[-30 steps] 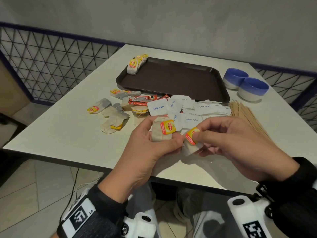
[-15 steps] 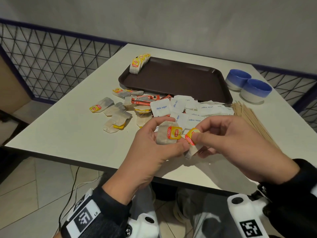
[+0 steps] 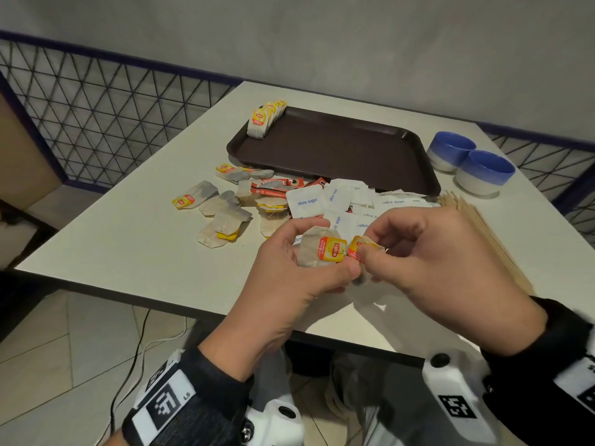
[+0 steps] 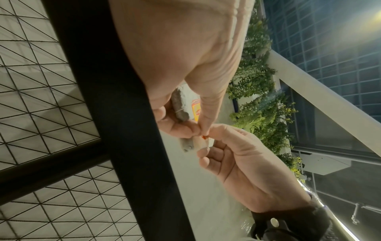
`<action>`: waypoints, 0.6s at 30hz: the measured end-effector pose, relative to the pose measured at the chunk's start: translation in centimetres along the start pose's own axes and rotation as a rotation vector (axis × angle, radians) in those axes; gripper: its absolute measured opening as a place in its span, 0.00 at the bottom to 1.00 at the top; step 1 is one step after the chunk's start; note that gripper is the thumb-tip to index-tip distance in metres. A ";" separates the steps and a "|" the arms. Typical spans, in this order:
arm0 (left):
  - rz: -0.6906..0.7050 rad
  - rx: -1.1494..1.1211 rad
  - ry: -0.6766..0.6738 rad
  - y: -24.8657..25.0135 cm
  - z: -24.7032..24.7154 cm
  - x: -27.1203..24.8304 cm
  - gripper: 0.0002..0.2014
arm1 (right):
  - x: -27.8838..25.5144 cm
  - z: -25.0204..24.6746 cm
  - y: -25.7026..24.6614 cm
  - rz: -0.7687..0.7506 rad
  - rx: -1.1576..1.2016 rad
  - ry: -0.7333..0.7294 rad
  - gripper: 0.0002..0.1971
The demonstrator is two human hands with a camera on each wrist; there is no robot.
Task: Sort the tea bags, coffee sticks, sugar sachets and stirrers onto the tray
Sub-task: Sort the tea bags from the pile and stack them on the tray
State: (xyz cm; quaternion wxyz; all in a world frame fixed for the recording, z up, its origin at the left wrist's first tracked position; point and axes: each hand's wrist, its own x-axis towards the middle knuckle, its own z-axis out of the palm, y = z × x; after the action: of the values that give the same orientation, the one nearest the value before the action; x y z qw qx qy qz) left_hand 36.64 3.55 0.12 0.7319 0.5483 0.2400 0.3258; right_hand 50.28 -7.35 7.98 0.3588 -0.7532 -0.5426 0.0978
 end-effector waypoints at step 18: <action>-0.029 -0.236 0.087 0.4 0.0 0.0 0.25 | 1.2 -1.1 1.2 0.160 0.245 -0.248 0.02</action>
State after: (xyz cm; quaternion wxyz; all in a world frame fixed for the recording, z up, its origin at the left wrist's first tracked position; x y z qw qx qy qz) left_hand 36.59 3.61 0.52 0.7850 0.4400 0.2394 0.3646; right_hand 52.19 -6.92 8.29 0.3692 -0.7269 -0.5049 0.2834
